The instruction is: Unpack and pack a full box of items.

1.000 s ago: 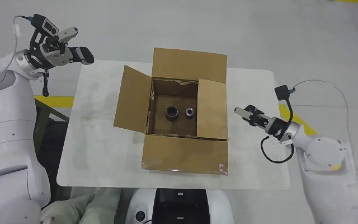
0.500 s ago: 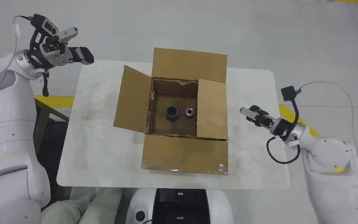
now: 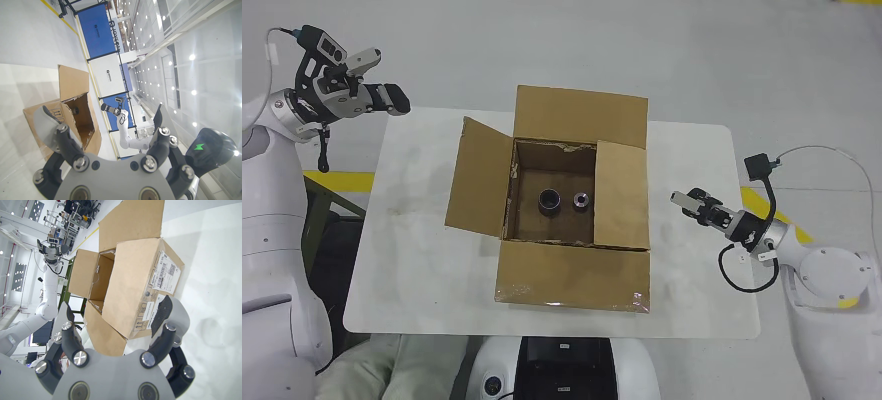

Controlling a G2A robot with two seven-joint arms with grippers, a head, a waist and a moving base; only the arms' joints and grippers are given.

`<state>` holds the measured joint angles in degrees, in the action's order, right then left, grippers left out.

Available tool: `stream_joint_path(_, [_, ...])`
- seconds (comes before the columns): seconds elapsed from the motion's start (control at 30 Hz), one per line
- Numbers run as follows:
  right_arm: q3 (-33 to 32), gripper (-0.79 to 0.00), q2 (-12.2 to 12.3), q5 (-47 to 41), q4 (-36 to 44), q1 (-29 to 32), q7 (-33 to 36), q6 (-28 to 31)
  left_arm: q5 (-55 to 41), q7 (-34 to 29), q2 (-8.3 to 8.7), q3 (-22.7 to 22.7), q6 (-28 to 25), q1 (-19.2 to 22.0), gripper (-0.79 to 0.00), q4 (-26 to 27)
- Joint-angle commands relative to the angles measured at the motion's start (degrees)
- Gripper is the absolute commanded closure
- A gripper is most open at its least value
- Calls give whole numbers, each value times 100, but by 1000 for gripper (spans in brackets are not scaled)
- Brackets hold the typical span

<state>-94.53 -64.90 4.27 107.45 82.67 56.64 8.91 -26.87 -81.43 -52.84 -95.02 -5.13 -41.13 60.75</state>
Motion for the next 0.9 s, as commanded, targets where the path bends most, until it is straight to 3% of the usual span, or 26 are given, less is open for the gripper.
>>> stream_joint_path(0.0, [0, -785, 0, 0, 0, 0, 0, 0, 0, 0, 0, 0, 0, 0, -785, 0])
stream_joint_path(0.63, [0, -785, 0, 0, 0, 0, 0, 0, 26, 39, 0, 8, -16, -20, -785, 21])
stream_joint_path(0.87, [0, -785, 0, 0, 0, 0, 0, 0, 454, 776, 59, -11, -125, -499, -785, 645])
